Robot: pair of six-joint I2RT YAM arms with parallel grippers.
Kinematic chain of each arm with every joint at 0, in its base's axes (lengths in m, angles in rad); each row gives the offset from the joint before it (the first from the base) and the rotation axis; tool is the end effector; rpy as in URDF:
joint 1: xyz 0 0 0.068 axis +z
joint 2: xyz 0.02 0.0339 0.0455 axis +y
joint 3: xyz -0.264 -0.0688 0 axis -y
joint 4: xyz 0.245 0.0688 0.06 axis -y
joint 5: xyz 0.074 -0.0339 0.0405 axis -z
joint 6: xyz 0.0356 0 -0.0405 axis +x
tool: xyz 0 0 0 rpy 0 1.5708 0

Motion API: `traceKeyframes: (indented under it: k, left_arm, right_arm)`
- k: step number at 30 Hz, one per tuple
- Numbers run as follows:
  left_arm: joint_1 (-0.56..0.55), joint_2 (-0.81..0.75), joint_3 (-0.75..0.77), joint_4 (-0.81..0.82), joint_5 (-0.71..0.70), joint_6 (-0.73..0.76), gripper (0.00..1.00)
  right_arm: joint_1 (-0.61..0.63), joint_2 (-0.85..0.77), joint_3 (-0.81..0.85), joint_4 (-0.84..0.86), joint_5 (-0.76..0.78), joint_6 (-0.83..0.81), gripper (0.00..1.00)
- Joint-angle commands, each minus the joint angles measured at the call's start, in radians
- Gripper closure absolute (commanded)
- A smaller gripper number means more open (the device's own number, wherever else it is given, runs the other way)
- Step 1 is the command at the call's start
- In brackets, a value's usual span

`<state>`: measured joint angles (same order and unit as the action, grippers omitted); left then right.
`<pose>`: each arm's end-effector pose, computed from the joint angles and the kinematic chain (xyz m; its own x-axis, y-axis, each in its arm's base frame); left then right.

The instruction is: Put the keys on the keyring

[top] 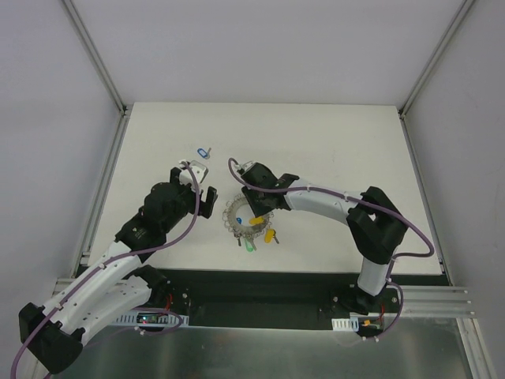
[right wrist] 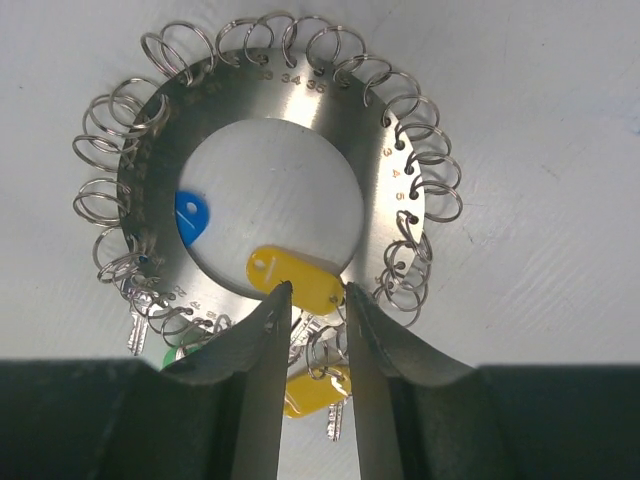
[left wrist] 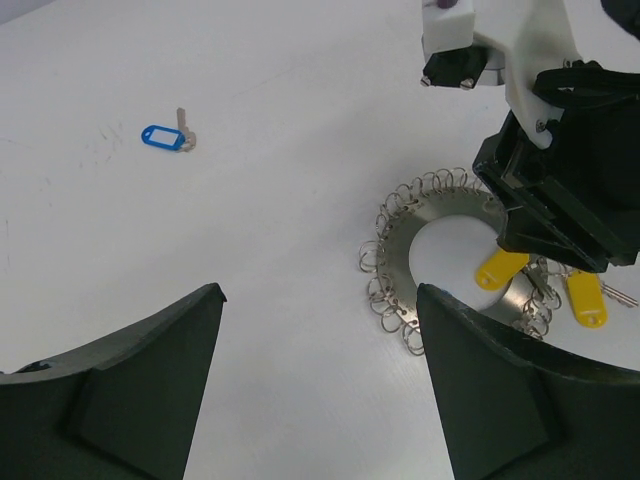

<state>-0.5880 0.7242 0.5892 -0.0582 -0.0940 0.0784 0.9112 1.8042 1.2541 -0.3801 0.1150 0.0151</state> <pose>0.1520 -0.0973 0.2939 -0.1220 0.1751 -0.9770 0.4867 0.8684 0.0948 0.2402 0.3030 0.2057 -0.5025 -0.6235 -0.5990 -0.7355 0.6724 -0.0830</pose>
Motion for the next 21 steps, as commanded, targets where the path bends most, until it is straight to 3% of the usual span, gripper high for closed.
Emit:
traceKeyframes:
  k: [1, 21]
  left_arm:
    - [0.001, -0.028, 0.0, 0.012, -0.039, -0.021, 0.22]
    - [-0.038, -0.085, -0.012, 0.012, -0.018, -0.045, 0.21]
  right_arm:
    - [0.012, 0.029, 0.036, -0.094, 0.092, 0.025, 0.69]
    - [0.026, 0.075, 0.034, -0.158, 0.117, 0.062, 0.73]
